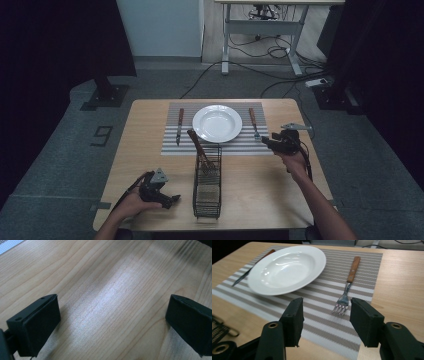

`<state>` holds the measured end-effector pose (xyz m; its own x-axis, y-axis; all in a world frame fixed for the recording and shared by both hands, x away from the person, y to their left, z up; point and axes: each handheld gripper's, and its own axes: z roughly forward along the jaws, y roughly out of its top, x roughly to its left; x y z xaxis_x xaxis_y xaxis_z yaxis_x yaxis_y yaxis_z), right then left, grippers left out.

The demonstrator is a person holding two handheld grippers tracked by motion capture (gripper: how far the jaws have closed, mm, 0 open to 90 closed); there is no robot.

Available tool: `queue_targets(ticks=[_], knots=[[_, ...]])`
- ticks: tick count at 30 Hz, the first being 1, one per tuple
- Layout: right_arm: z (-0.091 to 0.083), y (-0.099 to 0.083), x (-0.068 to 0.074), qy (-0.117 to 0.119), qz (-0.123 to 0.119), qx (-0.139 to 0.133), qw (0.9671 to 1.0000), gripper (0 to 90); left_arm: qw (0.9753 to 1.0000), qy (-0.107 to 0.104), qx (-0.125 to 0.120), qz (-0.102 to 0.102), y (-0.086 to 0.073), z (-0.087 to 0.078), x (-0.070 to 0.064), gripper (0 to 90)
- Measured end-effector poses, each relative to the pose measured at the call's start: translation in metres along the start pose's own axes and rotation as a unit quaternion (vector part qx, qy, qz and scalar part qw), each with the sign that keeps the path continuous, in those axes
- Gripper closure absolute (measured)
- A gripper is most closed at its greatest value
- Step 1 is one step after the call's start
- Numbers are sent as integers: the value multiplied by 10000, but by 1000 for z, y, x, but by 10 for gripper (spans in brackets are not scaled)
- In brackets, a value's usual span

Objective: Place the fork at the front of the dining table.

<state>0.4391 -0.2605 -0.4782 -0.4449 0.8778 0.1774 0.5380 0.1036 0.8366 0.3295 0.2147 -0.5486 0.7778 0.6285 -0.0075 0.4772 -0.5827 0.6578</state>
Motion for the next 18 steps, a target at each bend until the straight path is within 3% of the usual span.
queue_targets(ticks=[11, 18], knots=[[-29, -28, 35, 599, -291, -82, 9977, 433, 10000, 2, 0, 1, 0, 0, 0, 0], [-29, -32, 37, 686, -306, -87, 9971, 417, 10000, 7, 0, -7, 0, 0, 0, 0]])
